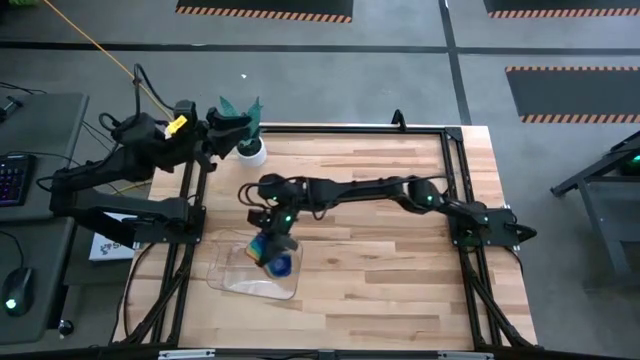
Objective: Nest measuring cups in basket
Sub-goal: Put the stacked measuring cups into the transparent bin
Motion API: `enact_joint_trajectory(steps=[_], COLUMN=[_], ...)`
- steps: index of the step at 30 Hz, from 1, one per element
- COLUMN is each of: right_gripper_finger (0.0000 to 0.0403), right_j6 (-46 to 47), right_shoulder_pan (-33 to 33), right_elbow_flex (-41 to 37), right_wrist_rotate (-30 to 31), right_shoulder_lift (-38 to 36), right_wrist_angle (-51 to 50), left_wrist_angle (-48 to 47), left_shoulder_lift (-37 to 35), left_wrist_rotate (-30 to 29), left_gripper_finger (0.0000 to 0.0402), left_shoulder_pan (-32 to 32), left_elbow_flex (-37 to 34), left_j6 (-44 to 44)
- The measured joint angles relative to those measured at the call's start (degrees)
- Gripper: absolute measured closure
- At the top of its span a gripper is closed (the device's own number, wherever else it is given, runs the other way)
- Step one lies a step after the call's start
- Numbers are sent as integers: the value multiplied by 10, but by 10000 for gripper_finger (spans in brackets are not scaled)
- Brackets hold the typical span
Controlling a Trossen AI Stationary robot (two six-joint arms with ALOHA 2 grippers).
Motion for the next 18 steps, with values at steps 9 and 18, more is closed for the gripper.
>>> enact_joint_trajectory(steps=[9,18], right_gripper_finger=[342,342], right_j6=[-40,-104], right_shoulder_pan=[-1,-2], right_elbow_flex=[41,26], right_wrist_rotate=[37,91], right_shoulder_lift=[60,66], right_wrist_angle=[-86,-252], left_wrist_angle=[-41,-135], left_shoulder_lift=[-5,-5], left_wrist_rotate=[12,17], left_gripper_finger=[191,191], left_shoulder_pan=[0,0], left_elbow_flex=[0,0], left_j6=[41,65])
